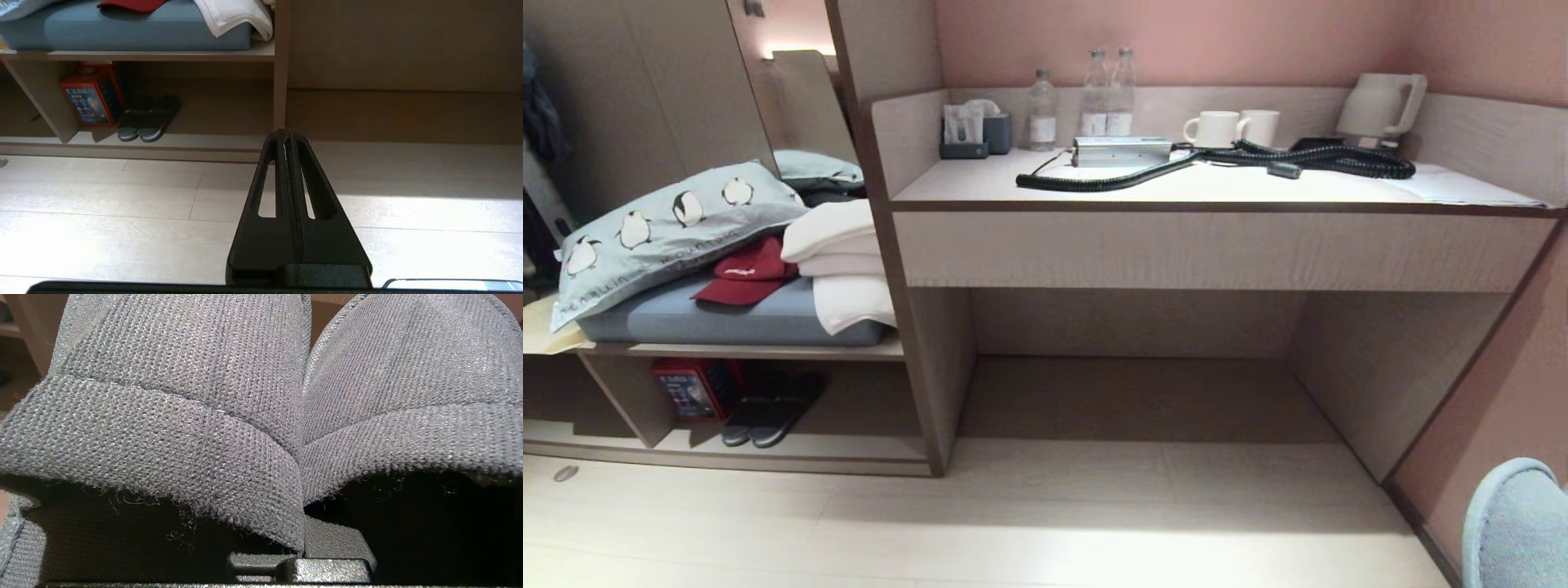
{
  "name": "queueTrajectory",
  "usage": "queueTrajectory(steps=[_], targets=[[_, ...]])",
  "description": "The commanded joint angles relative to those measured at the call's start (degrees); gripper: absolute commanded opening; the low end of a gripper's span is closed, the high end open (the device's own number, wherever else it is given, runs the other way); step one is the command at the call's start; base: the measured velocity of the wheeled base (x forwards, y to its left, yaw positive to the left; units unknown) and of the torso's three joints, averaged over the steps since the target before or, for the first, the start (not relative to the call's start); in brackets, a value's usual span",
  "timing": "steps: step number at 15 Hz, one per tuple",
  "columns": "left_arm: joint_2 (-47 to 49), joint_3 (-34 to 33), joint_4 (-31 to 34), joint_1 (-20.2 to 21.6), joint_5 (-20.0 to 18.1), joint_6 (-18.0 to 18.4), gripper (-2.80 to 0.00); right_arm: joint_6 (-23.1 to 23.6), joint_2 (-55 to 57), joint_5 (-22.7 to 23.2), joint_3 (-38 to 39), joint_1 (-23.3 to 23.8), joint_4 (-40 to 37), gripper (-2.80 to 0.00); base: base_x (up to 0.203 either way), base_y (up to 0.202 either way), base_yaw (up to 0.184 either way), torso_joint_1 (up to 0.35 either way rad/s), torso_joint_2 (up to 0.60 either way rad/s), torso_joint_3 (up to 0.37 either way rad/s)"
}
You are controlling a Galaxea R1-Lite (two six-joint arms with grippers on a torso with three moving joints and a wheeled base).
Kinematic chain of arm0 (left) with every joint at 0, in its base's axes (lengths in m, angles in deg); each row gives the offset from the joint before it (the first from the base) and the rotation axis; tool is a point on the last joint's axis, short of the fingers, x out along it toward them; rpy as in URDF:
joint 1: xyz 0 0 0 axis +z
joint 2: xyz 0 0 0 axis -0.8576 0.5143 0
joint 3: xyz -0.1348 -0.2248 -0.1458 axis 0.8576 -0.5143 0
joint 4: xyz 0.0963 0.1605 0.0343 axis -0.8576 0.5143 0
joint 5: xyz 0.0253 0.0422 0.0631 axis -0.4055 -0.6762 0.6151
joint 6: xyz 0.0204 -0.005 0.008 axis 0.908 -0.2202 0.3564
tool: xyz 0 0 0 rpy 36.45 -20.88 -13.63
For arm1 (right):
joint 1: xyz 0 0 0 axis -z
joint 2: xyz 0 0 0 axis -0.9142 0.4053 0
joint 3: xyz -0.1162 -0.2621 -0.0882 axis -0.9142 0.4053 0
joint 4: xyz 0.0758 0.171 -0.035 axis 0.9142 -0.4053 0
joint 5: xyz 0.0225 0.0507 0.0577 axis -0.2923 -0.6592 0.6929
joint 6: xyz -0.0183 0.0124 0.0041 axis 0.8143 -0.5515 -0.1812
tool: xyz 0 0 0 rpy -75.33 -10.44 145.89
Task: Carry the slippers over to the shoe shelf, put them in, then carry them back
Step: Place the slippers into the shoe cabinet
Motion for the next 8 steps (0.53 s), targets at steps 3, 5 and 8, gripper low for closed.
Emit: queueTrajectory(steps=[3, 5, 8], targets=[[-0.1, -0.1, -0.1, 0.0, 0.0, 0.4, -2.80, 0.0, -0.1, 0.0, 0.0, 0.0, 0.0, -2.80, 0.000, 0.000, 0.000, 0.002, 0.00, 0.071], [-0.1, -0.1, -0.1, 0.0, 0.0, 0.4, -2.80, -0.1, -0.1, 0.0, 0.0, 0.0, 0.0, -2.80, 0.000, 0.000, 0.000, 0.002, 0.00, 0.022], [0.0, -0.1, 0.0, 0.0, 0.0, 0.1, -2.80, 0.1, -0.1, 0.0, 0.0, 0.0, 0.0, -2.80, 0.000, 0.000, 0.000, 0.000, 0.00, 0.000]])
